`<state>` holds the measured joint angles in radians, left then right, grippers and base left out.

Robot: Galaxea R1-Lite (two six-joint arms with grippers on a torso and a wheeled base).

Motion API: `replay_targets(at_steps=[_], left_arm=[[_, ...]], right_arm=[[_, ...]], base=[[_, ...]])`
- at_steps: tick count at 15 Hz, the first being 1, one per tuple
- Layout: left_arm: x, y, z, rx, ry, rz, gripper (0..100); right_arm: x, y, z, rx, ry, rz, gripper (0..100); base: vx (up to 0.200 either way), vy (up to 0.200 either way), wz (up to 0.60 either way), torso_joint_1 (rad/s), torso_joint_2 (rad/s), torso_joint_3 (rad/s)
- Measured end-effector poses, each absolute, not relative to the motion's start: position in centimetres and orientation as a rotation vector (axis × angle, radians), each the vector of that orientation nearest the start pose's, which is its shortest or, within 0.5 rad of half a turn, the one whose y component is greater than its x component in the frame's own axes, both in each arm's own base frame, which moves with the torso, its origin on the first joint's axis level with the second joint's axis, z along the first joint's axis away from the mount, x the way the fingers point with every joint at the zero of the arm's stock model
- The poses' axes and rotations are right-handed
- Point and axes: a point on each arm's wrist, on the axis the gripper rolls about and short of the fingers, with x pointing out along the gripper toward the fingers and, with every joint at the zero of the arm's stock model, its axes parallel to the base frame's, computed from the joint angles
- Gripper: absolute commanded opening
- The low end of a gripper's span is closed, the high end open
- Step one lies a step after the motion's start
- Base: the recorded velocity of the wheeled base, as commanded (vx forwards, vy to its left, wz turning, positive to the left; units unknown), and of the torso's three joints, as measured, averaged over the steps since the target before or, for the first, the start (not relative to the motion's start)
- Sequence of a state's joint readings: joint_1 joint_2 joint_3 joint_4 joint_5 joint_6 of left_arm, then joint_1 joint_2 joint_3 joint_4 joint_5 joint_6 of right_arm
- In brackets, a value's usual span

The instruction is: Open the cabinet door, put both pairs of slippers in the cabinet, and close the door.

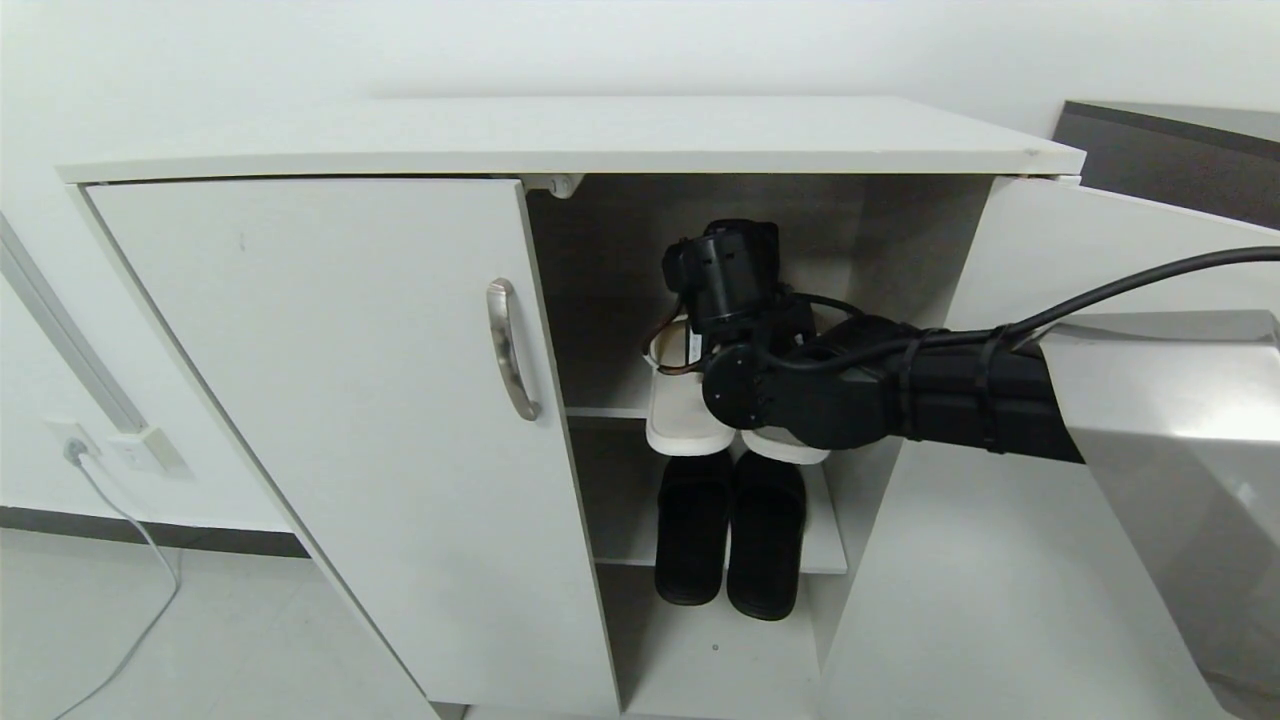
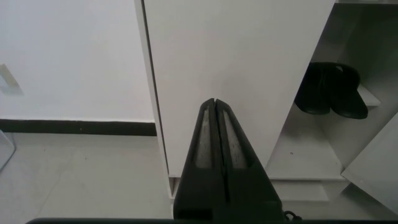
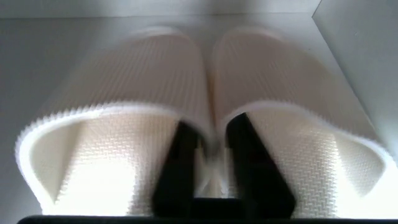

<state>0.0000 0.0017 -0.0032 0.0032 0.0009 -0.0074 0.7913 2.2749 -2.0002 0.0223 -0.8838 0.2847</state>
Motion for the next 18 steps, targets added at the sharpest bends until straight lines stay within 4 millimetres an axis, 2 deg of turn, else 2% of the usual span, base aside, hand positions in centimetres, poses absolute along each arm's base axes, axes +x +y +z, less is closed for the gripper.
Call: replay_targets(at_steps=[4,6,13,15,18], left_arm=[[-2.3,0.0,7.6,-0.007,0.002,0.0,0],[-2.3,0.0,7.6,-0.007,0.002,0.0,0],[-2.3,0.0,7.6,-0.007,0.001,0.0,0],[-2.3,0.0,7.6,-0.007,0.002,0.001,0],[-2.3,0.0,7.6,-0.007,0.002,0.0,0]], right_arm=[[34.0,32.5,23.1,0.071,0.177,-0.115,100],[33.1,32.4,23.3,0.064,0.184,-0.107,100],[27.5,31.4,24.7,0.069,0.197,-0.056,100],[26.0,31.1,24.2,0.055,0.208,-0.035,100],[21.9,30.6,22.9,0.034,0.221,0.043,100]], base=[[0.0,0.0,0.0,0.0,0.0,0.0],[0.0,0.0,0.0,0.0,0.0,0.0],[0.0,0.0,0.0,0.0,0.0,0.0],[0.0,0.0,0.0,0.0,0.0,0.0],[0.0,0.0,0.0,0.0,0.0,0.0]])
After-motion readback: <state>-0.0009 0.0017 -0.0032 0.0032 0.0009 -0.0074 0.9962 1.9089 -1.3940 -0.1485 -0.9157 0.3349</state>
